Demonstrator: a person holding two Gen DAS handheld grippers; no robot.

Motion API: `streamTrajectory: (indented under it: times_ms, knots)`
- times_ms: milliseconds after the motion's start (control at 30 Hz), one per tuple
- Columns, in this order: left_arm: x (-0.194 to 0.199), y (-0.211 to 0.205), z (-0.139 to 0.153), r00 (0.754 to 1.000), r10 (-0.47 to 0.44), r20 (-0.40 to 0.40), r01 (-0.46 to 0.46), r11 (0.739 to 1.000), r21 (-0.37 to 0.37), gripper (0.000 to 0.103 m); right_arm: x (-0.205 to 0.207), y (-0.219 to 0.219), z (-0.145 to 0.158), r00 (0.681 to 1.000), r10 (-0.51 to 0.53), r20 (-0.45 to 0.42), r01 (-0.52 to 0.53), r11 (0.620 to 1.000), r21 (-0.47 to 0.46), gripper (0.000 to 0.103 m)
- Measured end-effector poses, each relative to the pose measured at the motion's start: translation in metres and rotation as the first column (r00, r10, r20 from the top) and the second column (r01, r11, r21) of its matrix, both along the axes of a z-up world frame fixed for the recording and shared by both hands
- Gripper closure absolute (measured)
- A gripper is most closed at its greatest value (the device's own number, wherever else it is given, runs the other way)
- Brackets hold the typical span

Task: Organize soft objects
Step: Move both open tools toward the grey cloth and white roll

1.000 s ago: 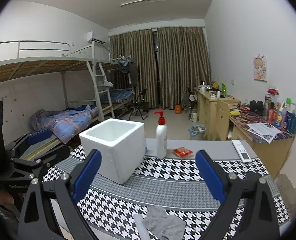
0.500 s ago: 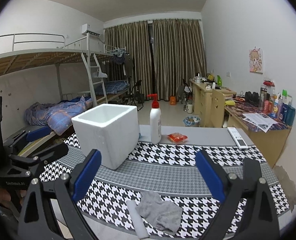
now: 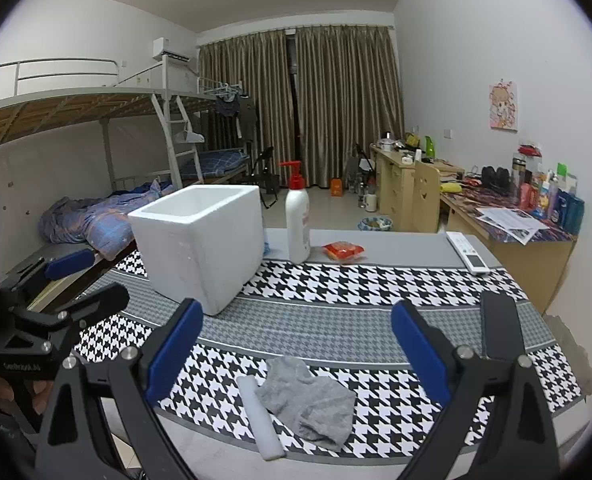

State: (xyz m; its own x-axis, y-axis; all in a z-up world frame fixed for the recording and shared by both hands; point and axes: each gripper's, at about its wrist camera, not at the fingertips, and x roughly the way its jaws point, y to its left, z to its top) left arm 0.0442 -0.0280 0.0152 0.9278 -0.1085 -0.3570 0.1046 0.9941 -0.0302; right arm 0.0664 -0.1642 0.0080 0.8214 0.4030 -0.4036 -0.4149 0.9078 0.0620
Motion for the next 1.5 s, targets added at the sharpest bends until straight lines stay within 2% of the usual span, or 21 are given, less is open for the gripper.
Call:
streamTrajectory:
  times_ms: [967,1500]
  knots:
    - [0.015,-0.034,-0.052,0.984,-0.067,-0.165,0.063,0.998,-0.028,0.001,0.008,-0.017,-0.037,0.996,-0.042,-0.085,0.039,0.998,-0.046,0.006]
    - [0.022,-0.057,-0.081,0.97,-0.026,-0.24,0.021,1.0,-0.023,0.001,0.021,-0.027,-0.059,0.989,-0.006,-0.145,-0.004,0.997,-0.071,0.006]
